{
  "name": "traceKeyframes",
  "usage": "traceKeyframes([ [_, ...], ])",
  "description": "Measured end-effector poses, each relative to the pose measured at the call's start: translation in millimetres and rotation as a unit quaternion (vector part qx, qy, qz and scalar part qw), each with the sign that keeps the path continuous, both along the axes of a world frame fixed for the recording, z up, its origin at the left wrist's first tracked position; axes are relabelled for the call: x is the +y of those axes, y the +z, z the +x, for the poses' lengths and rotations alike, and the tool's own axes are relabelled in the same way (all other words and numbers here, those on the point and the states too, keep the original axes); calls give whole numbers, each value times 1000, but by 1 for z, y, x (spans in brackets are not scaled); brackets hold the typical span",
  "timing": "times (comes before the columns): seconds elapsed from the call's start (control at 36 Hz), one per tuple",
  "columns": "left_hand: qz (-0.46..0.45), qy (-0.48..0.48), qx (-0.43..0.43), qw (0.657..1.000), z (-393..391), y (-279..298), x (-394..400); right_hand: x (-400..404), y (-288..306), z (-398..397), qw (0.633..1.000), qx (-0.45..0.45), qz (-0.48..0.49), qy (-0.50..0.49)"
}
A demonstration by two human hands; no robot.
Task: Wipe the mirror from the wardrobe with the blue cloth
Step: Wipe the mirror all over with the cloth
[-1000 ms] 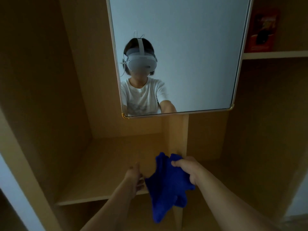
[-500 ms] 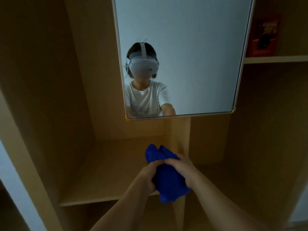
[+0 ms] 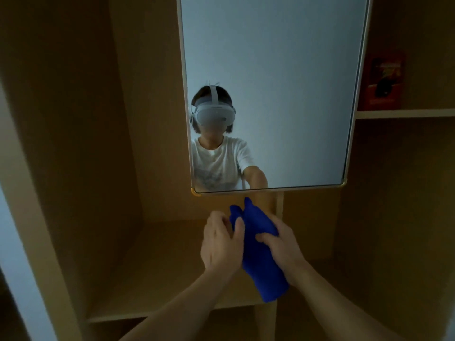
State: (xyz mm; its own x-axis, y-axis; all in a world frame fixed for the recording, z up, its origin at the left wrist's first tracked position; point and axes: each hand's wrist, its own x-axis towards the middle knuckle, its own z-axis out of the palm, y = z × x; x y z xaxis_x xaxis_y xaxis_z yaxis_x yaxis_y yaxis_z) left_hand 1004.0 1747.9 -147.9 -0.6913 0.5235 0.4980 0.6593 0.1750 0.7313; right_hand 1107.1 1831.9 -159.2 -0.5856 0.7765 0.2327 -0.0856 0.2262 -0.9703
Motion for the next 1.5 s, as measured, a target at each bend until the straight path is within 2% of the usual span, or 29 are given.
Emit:
traceKeyframes([
  [0.06, 114, -10, 98, 989, 1, 13, -7, -4, 2, 1, 977, -61, 198, -45],
  [0.11, 197, -25, 155, 968, 2, 35, -9, -11, 2, 3, 930, -107, 340, -91],
  [0.17, 271, -10, 165, 948, -1, 64, -6, -18, 4, 3, 885, -113, 436, -119],
  [0.25, 331, 58, 110, 935, -15, 106, -1, -27, 11, -1, 815, -70, 555, -152],
  [0.31, 301, 83, 60, 948, -28, 128, 2, -29, 21, -6, 781, -34, 601, -163],
  [0.36, 239, 46, -27, 970, -44, 147, 7, -31, 33, -11, 747, -23, 640, -177],
  [0.39, 229, -5, -102, 968, -51, 156, 10, -31, 39, -14, 728, -28, 660, -185],
  [0.44, 220, -95, -230, 943, -62, 172, 14, -31, 52, -21, 691, -54, 694, -195],
  [0.53, 199, -127, -267, 934, -70, 182, 13, -32, 66, -32, 655, -92, 722, -203],
  [0.64, 176, -69, -234, 954, -73, 178, 13, -31, 66, -49, 607, -173, 753, -186],
  [0.89, 238, -102, -271, 927, -75, 171, 24, -5, 43, -47, 617, -194, 728, -227],
  [1.17, 293, -54, -235, 925, -72, 168, 34, 46, 33, 9, 579, -208, 717, -328],
  [1.25, 285, -50, -228, 930, -72, 168, 33, 52, 32, 17, 579, -219, 708, -340],
  [1.36, 280, -60, -224, 931, -73, 169, 30, 57, 30, 30, 612, -224, 665, -366],
  [1.5, 241, -73, -225, 941, -75, 171, 25, 35, 35, 23, 693, -205, 567, -395],
])
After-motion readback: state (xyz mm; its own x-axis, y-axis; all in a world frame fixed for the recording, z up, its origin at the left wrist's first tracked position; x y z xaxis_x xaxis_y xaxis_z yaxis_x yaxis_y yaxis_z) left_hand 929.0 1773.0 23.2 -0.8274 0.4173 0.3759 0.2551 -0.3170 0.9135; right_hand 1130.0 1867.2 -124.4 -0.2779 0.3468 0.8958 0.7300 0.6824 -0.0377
